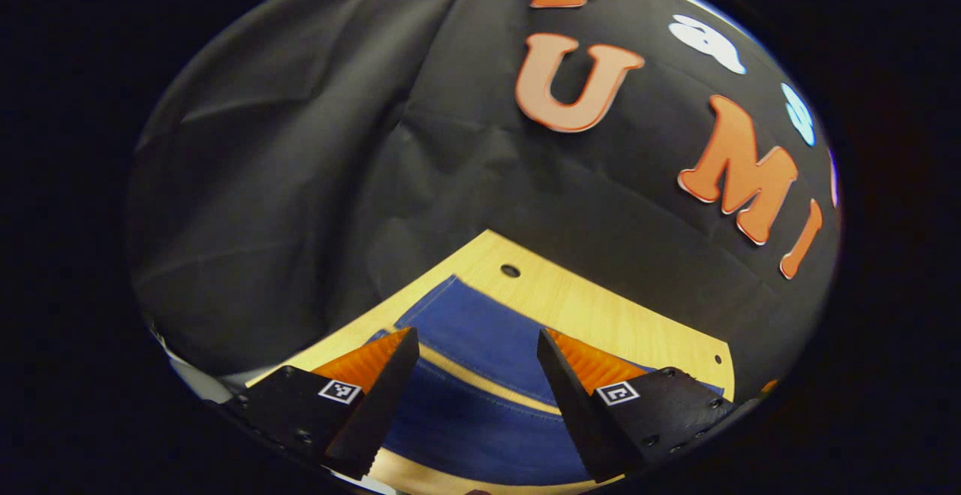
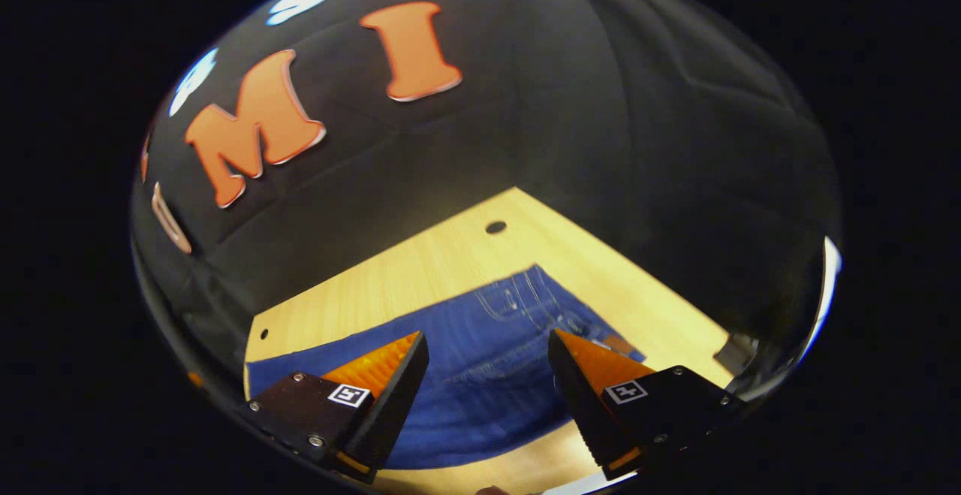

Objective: Grasp the waist and the cuffs of the jeans and fold them to make the two legs overlap; first hold the waist and fold one-third of the jeans toward the cuffs, then hold the cuffs and fold the remaining one-third in the same direction to finish folding.

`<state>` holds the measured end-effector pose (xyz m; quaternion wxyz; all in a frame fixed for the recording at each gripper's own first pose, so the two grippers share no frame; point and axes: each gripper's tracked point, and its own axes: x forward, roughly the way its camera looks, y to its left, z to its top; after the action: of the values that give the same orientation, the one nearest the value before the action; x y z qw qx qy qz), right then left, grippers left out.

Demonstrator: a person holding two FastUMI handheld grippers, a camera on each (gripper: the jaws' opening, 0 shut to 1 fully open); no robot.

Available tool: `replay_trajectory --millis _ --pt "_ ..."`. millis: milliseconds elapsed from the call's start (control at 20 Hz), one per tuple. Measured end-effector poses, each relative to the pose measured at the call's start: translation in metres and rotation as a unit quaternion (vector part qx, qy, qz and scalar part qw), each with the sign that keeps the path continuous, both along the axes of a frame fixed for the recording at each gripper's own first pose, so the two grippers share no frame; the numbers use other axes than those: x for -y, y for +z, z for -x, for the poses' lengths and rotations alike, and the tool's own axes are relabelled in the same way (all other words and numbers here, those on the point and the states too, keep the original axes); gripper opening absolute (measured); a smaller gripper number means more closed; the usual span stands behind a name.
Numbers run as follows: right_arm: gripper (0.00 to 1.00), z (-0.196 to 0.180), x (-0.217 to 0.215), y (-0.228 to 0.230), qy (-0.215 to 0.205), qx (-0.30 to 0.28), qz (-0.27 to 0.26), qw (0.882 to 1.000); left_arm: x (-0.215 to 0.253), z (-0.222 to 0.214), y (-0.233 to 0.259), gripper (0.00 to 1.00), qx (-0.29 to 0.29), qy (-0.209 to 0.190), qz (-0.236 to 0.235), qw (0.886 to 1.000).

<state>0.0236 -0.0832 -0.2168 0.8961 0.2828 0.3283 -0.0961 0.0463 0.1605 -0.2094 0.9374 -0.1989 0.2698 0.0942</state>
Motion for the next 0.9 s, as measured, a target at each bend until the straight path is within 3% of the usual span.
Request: replay_trajectory --millis 150,300,550,900 --pt "0.98 0.009 0.016 -0.033 -0.026 -0.040 -0.049 0.998 -0.019 0.019 -0.034 0.98 -0.045 0.019 0.043 0.998" --pt "0.98 0.017 0.019 -0.071 -0.020 -0.088 -0.080 0.993 -0.028 0.036 -0.070 0.98 -0.087 0.042 0.104 0.990" --pt "0.98 0.031 0.017 -0.118 -0.012 -0.161 -0.136 0.977 -0.055 0.080 -0.133 0.98 -0.152 0.097 0.202 0.963" --pt "0.98 0.042 0.017 -0.154 -0.031 -0.207 -0.191 0.959 -0.085 0.107 -0.174 0.98 -0.154 0.166 0.291 0.930"
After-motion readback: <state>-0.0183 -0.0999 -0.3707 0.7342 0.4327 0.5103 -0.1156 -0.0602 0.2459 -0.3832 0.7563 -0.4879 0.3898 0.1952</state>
